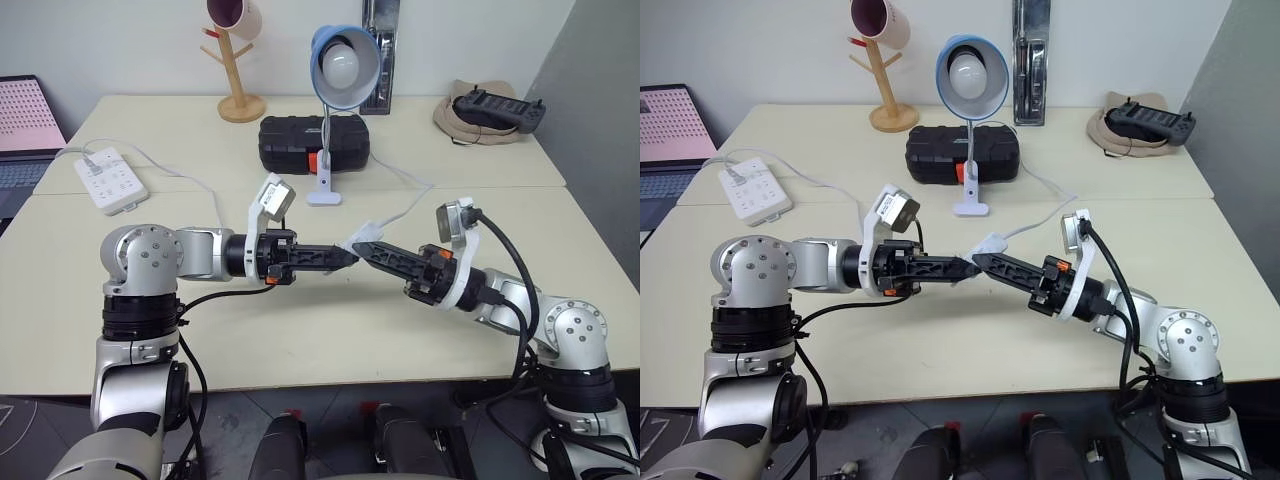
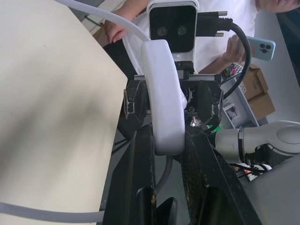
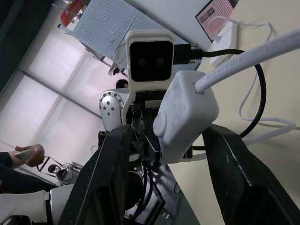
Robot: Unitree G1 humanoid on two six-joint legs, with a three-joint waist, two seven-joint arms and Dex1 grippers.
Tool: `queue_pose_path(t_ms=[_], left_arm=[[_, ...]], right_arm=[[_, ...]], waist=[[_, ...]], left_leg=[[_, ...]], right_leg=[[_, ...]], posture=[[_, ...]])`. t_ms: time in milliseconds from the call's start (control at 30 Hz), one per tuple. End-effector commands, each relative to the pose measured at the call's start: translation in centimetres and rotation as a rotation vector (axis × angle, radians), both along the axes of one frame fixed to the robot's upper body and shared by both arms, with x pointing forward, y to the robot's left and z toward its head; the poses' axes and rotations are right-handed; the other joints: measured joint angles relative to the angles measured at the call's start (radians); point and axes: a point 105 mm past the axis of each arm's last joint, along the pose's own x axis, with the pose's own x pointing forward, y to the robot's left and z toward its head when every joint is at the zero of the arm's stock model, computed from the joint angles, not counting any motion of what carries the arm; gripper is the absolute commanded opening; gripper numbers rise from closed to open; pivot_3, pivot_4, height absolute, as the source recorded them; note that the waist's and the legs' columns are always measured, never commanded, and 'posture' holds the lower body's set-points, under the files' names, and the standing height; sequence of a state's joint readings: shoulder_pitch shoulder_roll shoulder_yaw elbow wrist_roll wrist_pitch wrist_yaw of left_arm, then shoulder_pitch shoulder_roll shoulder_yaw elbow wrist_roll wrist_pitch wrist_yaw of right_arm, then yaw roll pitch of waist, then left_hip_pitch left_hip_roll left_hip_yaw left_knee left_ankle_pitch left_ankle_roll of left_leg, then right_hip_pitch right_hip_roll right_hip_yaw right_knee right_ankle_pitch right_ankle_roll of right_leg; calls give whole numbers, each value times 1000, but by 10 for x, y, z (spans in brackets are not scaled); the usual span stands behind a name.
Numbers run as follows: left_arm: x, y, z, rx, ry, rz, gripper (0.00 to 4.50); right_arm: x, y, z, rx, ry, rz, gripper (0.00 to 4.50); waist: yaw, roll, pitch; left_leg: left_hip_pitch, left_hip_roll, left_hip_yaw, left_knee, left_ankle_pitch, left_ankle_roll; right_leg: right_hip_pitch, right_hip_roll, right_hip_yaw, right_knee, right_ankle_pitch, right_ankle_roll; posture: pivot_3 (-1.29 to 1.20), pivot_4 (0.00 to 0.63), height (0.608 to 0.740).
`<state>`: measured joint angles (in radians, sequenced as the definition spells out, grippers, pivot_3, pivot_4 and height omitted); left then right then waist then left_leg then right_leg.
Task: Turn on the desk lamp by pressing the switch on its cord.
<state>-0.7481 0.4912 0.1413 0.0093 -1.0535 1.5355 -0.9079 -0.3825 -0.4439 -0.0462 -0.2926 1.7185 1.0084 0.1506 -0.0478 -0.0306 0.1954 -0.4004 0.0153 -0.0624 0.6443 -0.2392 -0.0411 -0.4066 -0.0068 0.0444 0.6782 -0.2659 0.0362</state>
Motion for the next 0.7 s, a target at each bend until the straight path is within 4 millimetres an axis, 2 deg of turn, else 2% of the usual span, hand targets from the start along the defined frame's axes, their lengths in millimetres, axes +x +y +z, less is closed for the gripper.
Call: queue_pose_path(t_ms=[33, 233, 333, 433, 533, 700], left_arm=[[-3, -1, 8, -13, -44, -20, 388], [-4, -1, 8, -10, -46, -22, 388], [-5, -2, 7, -5, -48, -25, 388], [-6, -1, 6, -5, -47, -27, 388], [-5, -1, 6, -5, -48, -27, 388], [-6, -1, 5, -3, -47, -29, 388]], right_arm=[[-5, 0, 15, 38, -49, 13, 2233], [-4, -2, 15, 51, -36, 3, 2233], [-3, -2, 14, 49, -32, -1, 1817], [-6, -2, 14, 53, -32, 10, 1103], [-7, -2, 14, 52, -32, 14, 635], [-10, -1, 14, 47, -40, 23, 575]], waist=[[0, 0, 0], [0, 0, 0], [0, 0, 0], [0, 0, 0], [0, 0, 0], [0, 0, 0]], left_leg=[[0, 0, 0, 0, 0, 0], [0, 0, 0, 0, 0, 0], [0, 0, 0, 0, 0, 0], [0, 0, 0, 0, 0, 0], [0, 0, 0, -1, 0, 0], [0, 0, 0, -1, 0, 0]], right_leg=[[0, 0, 0, 0, 0, 0], [0, 0, 0, 0, 0, 0], [0, 0, 0, 0, 0, 0], [0, 0, 0, -1, 0, 0], [0, 0, 0, -1, 0, 0], [0, 0, 0, -1, 0, 0]], posture=[[0, 150, 740], [0, 150, 740], [0, 150, 740], [0, 150, 740], [0, 150, 740], [0, 150, 740]])
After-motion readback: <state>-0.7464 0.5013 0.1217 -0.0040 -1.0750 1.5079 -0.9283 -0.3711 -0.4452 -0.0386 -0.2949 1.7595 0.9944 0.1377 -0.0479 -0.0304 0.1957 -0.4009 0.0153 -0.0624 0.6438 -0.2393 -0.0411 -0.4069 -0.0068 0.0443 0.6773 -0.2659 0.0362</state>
